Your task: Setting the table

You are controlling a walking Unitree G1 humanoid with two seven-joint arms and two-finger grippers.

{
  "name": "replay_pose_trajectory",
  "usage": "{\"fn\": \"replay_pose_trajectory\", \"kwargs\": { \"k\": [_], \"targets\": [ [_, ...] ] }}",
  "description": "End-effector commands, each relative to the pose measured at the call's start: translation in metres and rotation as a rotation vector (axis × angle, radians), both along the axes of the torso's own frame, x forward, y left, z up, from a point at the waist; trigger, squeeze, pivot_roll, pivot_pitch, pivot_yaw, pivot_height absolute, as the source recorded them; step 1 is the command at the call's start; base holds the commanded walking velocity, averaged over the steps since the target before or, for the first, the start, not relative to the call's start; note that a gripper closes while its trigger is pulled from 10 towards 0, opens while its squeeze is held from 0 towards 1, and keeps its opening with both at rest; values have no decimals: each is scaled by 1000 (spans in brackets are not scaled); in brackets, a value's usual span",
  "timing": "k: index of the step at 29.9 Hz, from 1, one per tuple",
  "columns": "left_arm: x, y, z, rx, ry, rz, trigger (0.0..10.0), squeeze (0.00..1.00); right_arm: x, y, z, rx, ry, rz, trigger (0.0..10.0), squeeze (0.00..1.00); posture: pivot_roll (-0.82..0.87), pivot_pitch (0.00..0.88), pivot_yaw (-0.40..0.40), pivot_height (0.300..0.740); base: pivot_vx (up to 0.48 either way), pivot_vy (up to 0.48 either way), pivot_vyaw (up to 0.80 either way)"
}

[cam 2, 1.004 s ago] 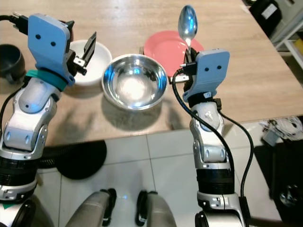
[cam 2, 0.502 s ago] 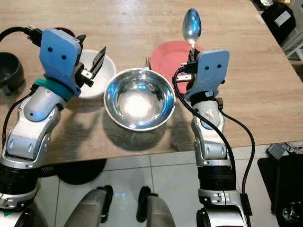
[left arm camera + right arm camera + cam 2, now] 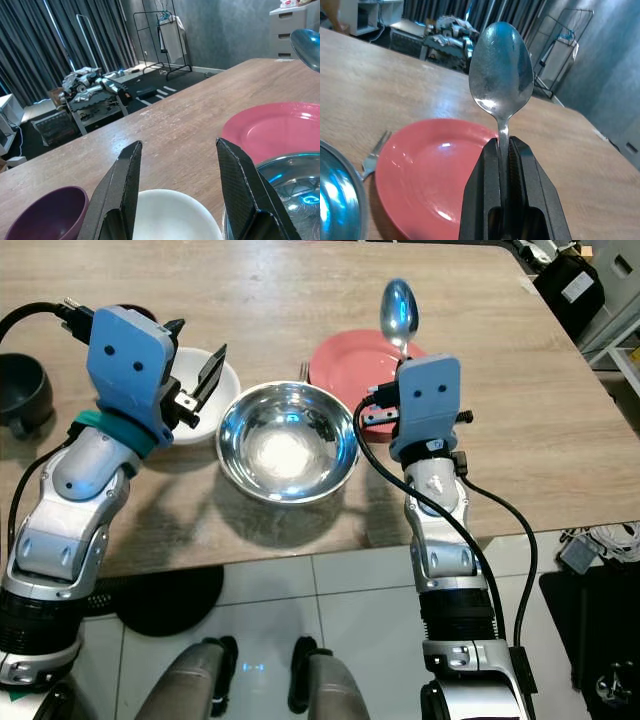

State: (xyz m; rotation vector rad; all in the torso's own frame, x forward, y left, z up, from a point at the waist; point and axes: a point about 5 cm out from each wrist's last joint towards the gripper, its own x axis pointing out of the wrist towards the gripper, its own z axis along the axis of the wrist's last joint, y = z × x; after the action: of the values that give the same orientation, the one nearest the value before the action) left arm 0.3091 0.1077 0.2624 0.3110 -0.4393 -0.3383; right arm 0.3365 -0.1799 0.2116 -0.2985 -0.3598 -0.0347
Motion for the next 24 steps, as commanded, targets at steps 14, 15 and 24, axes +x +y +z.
{"fn": "replay_pose_trajectory", "kwargs": {
  "k": [14,15,24],
  "targets": [
    [-2,-1,-8,11,33,-6,10000,0,19,3,-42,106,193,63,10000,0,259,159,0,740,0,0,0],
    [-2,-1,-9,10,36,-5,10000,0,21,9,-45,138,207,100,10000,0,259,159,0,740,0,0,0],
    [-4,-1,-10,2,38,12,10000,0,33,30,-43,178,214,180,10000,1000,288,166,-20,740,0,0,0]
  ]
}}
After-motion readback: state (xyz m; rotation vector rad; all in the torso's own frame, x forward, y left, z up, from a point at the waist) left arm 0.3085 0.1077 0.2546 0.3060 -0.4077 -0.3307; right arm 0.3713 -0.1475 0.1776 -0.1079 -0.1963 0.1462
